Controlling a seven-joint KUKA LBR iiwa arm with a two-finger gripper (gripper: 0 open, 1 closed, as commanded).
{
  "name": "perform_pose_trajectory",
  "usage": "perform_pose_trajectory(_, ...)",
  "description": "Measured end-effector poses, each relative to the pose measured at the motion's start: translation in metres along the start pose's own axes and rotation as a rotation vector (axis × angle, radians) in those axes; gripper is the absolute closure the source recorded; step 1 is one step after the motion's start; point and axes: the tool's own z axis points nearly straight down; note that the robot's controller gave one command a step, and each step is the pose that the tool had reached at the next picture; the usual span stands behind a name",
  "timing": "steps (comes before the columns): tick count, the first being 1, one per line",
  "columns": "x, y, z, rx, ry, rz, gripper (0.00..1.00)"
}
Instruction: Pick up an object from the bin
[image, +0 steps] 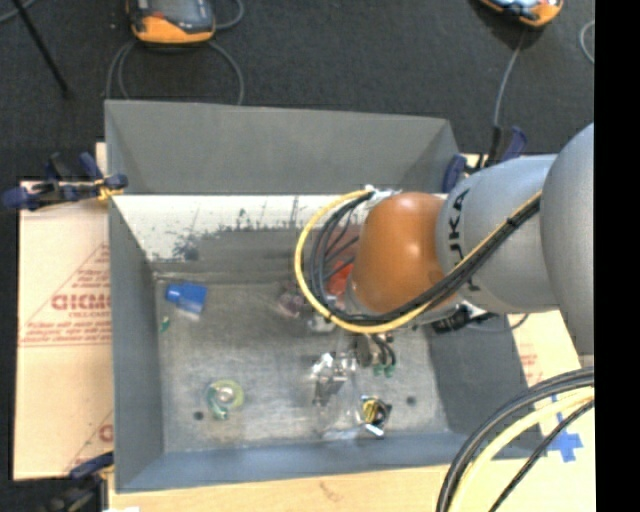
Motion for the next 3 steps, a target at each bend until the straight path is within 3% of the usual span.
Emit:
perform_pose_trajectory(1,-0.019,-0.028,0.029,-0.009,0.004,-0.09,0.0)
perform_pose_trajectory(2,0.016,-0.034,-0.137,0.001,-0.004,-0.448,0.0)
perform_pose_trajectory(3,0.055,-0.063,-0.052,-0.003,0.008,-0.646,0.0)
